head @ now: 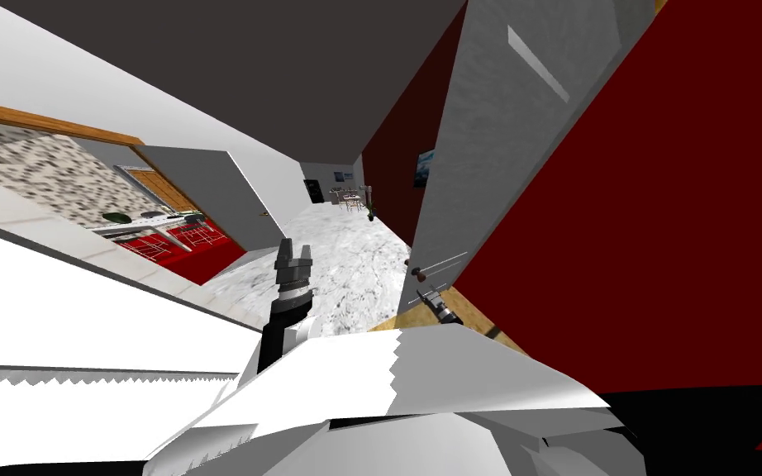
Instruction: Pull the door open
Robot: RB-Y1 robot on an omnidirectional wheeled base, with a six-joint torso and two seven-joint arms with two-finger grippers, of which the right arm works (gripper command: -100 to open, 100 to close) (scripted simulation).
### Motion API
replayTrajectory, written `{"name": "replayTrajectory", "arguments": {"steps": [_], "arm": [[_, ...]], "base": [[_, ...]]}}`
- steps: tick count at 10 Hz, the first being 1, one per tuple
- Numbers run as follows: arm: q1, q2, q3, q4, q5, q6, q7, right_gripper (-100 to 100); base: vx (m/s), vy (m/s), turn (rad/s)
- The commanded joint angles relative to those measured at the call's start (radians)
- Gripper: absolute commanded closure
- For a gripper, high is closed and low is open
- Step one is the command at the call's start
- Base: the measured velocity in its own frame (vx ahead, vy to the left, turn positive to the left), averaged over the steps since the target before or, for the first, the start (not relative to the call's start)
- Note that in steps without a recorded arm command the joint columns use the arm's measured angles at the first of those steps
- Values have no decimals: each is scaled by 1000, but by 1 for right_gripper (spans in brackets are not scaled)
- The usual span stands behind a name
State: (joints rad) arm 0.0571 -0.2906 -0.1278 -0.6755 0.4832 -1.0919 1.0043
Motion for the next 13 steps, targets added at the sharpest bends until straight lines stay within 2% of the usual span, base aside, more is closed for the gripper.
{"name": "replayTrajectory", "arguments": {"steps": [1, 4, 5, 7, 11, 13], "arm": [[4, -10, -5, -4, -9, -1, -4, -100], [3, -26, -14, 3, -23, -9, -6, -100], [6, -24, -12, -4, -20, -4, -8, -100], [5, -18, -20, -7, -7, -5, -11, -100], [1, 7, -48, -15, 41, -9, -19, -100], [-2, 20, -63, -19, 65, -11, -22, -100]], "base": [[-157, -53, 87], [-178, -105, 52], [-75, -52, 14], [110, 52, -4], [200, 101, -22], [194, -11, -99]]}}
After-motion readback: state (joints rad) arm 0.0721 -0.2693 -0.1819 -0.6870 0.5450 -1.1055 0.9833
